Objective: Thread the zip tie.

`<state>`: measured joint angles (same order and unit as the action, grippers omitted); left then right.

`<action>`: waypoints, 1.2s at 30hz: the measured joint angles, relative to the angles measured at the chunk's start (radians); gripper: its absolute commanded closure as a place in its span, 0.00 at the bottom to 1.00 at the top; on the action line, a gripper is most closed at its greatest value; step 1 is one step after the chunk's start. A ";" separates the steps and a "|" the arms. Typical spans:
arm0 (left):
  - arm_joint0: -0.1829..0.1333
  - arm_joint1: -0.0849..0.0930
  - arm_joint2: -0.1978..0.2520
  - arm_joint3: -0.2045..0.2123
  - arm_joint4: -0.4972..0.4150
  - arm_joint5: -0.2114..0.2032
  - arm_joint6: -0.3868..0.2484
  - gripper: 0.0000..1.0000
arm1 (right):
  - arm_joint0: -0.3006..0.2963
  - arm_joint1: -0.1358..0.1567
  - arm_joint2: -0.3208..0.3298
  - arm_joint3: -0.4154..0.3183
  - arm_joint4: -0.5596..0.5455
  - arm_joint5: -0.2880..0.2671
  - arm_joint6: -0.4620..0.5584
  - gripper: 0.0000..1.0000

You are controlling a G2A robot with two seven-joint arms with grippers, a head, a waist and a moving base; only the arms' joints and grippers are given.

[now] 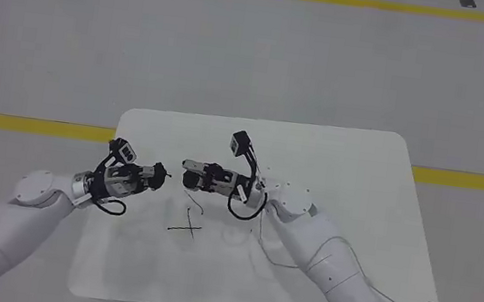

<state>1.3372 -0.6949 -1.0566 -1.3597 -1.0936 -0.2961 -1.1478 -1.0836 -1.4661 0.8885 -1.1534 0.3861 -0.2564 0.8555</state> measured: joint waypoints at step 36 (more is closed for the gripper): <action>0.078 0.006 -0.157 0.069 -0.242 -0.015 -0.242 1.00 | 0.056 0.037 -0.097 -0.260 -0.607 0.397 0.000 0.00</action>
<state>1.4151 -0.6888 -1.2140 -1.2910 -1.3361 -0.3113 -1.3900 -1.0274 -1.4292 0.7916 -1.4138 -0.2208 0.1410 0.8550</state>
